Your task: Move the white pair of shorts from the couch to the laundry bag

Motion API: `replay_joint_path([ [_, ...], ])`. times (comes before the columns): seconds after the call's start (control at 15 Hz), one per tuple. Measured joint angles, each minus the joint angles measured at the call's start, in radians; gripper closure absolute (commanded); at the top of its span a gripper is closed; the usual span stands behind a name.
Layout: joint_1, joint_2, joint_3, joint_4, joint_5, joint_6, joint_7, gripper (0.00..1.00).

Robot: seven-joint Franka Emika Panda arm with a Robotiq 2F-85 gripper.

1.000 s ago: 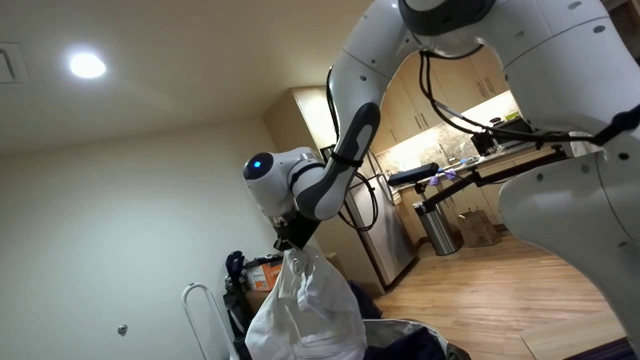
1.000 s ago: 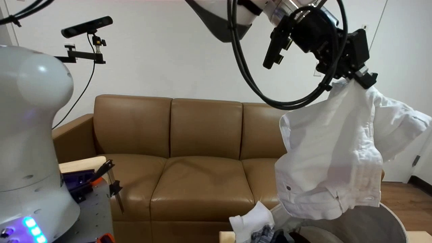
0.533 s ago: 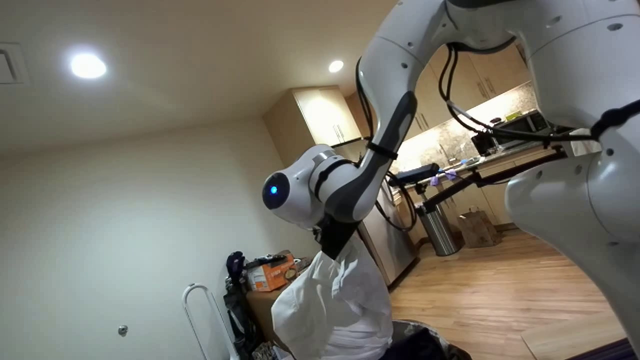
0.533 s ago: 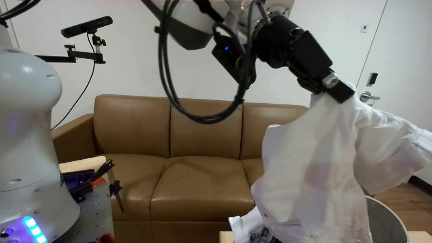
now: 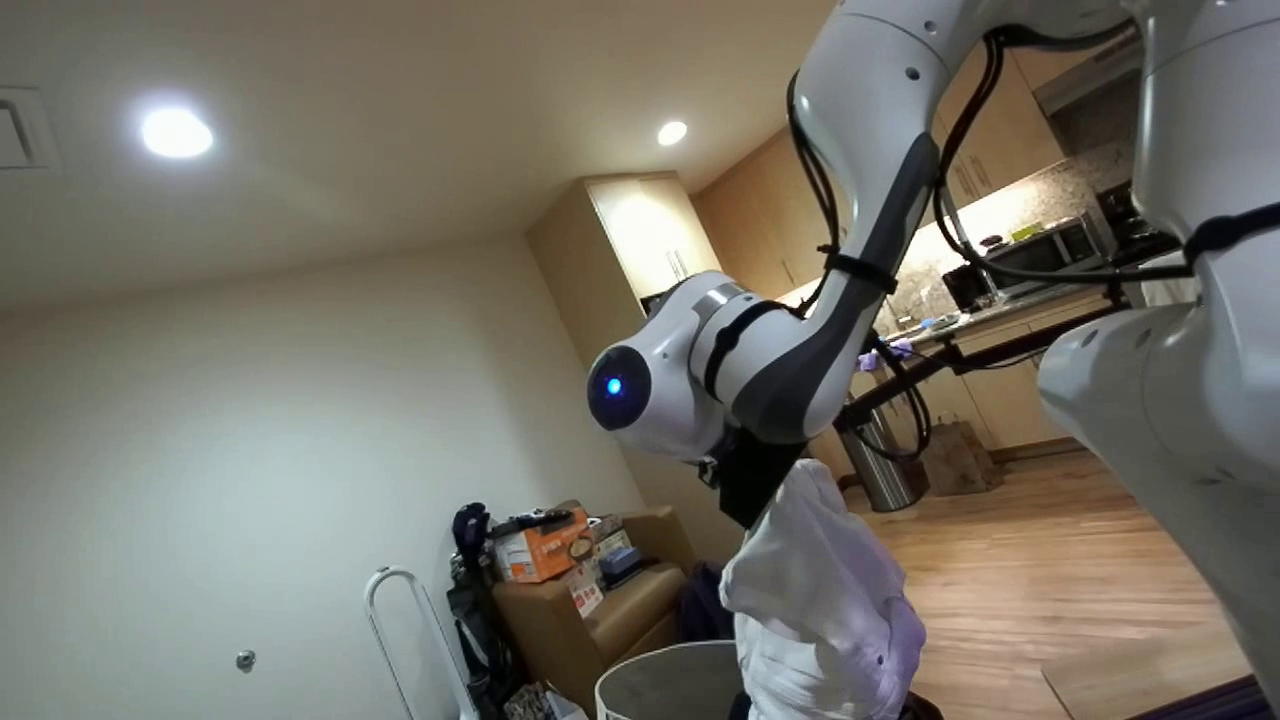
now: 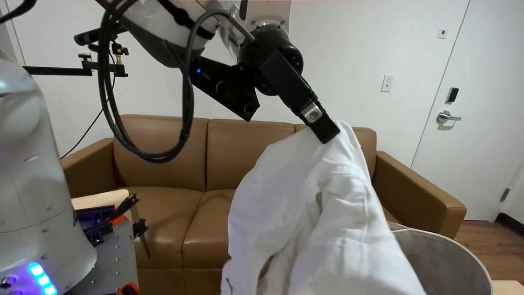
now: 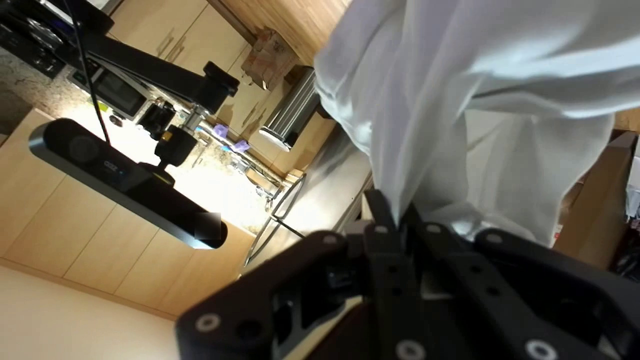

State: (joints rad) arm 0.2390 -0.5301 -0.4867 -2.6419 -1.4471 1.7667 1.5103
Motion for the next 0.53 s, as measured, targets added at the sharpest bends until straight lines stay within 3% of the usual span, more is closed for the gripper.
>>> replay_joint_path([
  [0.27,0.0,0.0,0.0,0.0,0.0,0.0,0.0,0.94],
  [0.53,-0.135,0.018,0.052,0.007,0.064,0.13,0.0,0.94],
])
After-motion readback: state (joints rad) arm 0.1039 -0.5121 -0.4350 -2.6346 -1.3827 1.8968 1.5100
